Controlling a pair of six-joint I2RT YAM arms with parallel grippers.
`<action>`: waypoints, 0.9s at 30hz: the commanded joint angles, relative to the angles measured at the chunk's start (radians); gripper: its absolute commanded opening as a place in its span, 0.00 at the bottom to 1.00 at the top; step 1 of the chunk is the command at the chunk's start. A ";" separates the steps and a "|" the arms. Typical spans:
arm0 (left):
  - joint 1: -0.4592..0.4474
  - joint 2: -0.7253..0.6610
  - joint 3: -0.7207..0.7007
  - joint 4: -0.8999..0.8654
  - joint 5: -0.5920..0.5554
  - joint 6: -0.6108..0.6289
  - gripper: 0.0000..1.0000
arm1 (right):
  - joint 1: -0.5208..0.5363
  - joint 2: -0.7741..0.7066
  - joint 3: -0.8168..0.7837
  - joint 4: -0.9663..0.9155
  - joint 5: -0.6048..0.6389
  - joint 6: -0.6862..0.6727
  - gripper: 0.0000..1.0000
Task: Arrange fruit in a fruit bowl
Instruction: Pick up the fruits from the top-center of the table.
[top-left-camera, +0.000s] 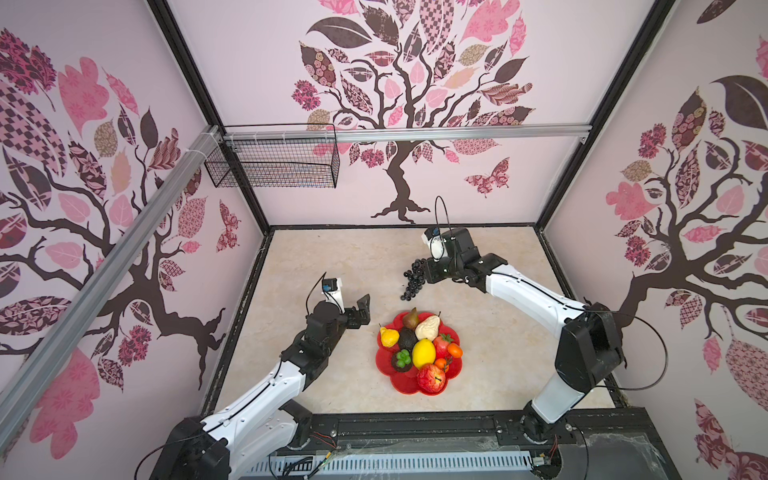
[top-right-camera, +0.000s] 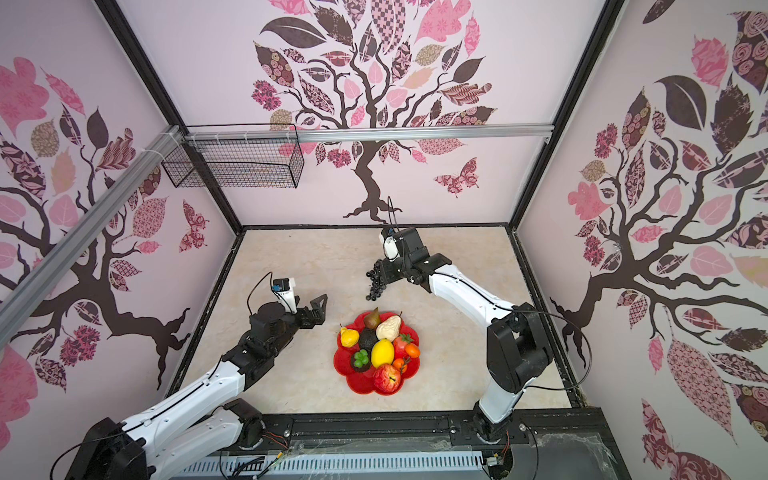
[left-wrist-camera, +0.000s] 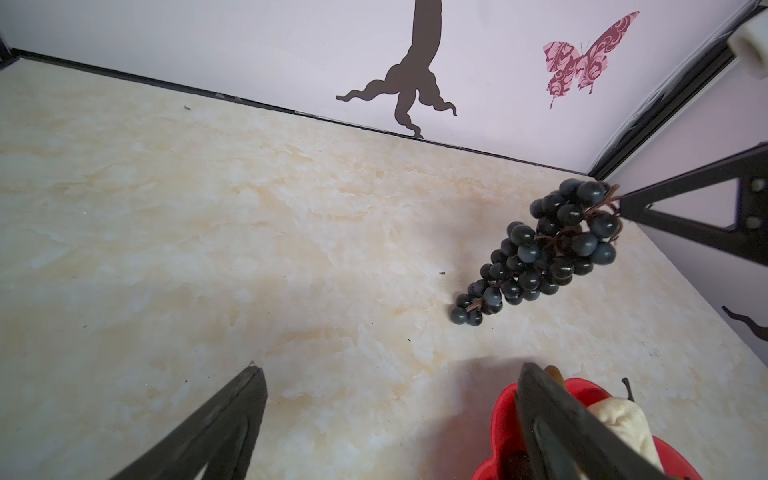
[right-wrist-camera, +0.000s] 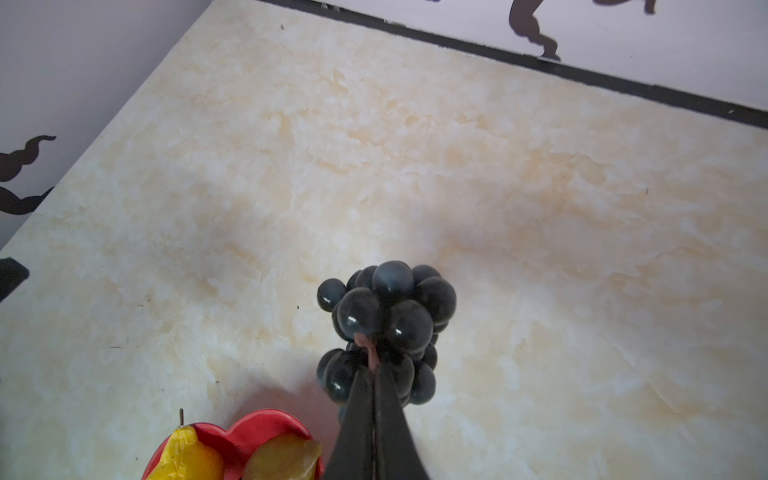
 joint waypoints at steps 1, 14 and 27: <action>0.002 -0.002 -0.030 0.023 -0.009 0.000 0.98 | 0.003 -0.051 0.076 -0.051 0.018 -0.012 0.00; 0.005 0.016 -0.030 0.028 -0.030 -0.002 0.98 | 0.024 -0.241 0.140 -0.169 -0.039 0.022 0.00; 0.009 0.037 -0.031 0.045 -0.025 0.011 0.98 | 0.204 -0.453 0.104 -0.308 0.080 -0.019 0.00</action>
